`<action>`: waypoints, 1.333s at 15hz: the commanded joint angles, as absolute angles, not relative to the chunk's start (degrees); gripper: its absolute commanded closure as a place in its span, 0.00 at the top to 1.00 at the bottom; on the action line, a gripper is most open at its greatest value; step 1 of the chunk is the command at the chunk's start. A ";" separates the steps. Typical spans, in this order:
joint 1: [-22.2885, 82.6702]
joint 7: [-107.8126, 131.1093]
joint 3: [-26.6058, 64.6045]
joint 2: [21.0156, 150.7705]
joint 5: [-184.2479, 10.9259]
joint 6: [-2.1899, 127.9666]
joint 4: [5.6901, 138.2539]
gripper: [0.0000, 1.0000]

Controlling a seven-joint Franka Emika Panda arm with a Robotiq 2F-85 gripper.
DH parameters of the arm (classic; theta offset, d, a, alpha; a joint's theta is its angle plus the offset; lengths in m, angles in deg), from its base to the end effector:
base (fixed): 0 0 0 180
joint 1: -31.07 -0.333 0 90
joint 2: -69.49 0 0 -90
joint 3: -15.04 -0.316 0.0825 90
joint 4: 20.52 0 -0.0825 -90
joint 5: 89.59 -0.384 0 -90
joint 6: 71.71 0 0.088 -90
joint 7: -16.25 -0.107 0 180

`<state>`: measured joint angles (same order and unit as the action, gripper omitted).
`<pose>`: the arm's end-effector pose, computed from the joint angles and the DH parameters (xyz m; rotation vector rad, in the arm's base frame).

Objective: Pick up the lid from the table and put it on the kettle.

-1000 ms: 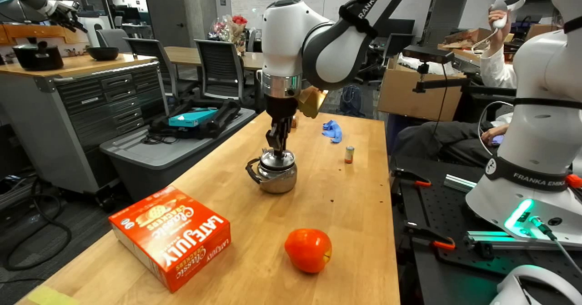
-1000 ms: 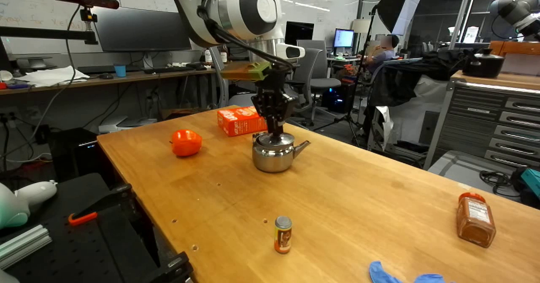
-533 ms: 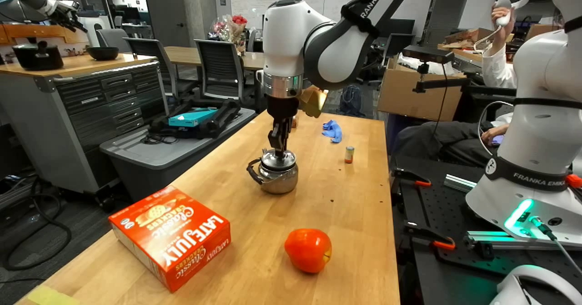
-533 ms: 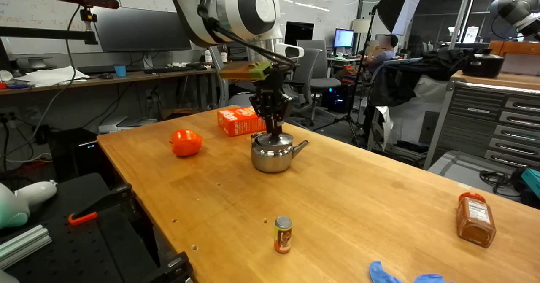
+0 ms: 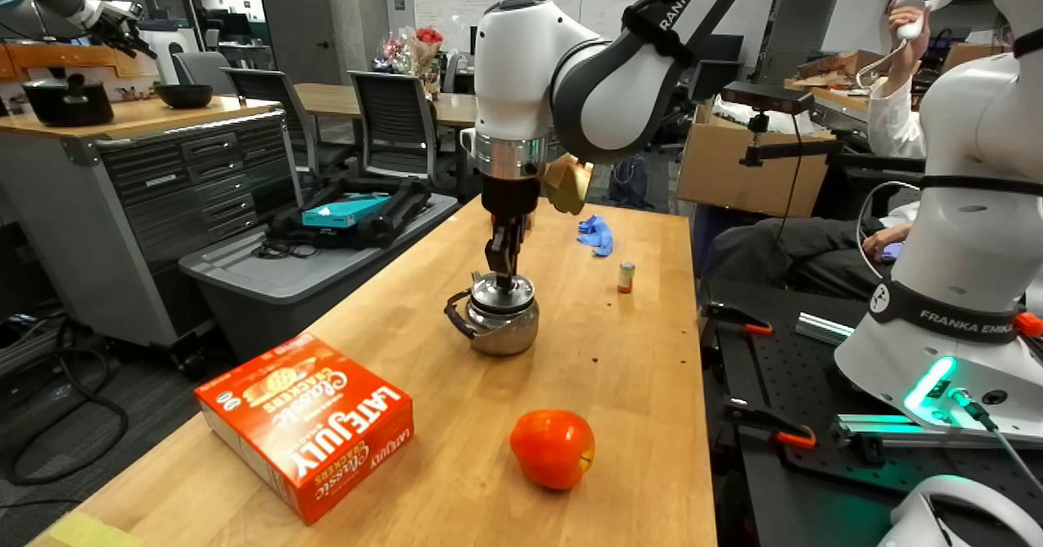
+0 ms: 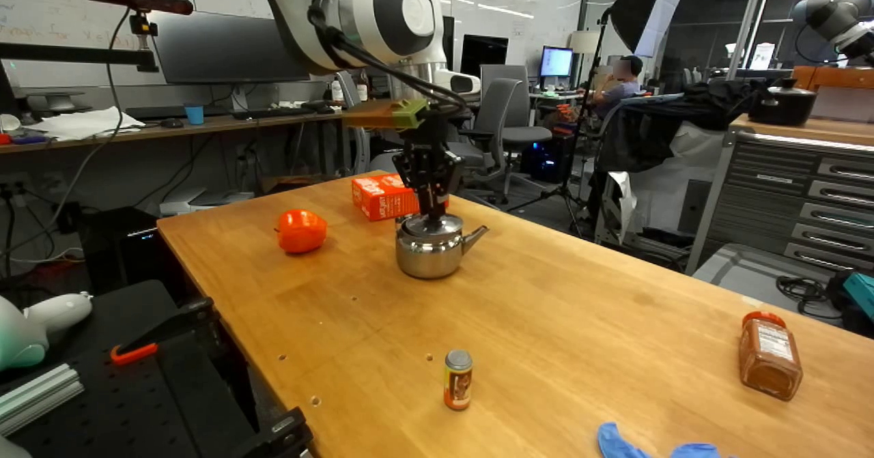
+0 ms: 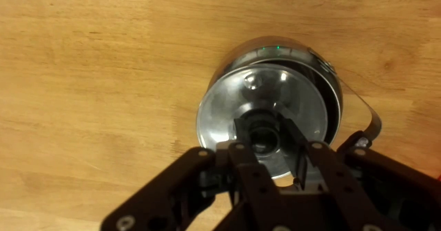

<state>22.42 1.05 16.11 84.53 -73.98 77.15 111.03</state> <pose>0.5282 0.0756 0.2378 2.9969 0.1478 0.1017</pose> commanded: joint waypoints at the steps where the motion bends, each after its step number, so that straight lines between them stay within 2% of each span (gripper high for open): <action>1: 22.06 1.33 15.39 82.10 -73.72 78.35 113.78 0.07; 16: 20.26 -4.83 16.66 79.71 -69.40 85.63 118.41 0.07; 20: 19.78 -6.66 17.13 80.21 -67.08 84.17 118.33 0.07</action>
<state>21.18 -4.02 15.75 81.98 -69.51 84.51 117.00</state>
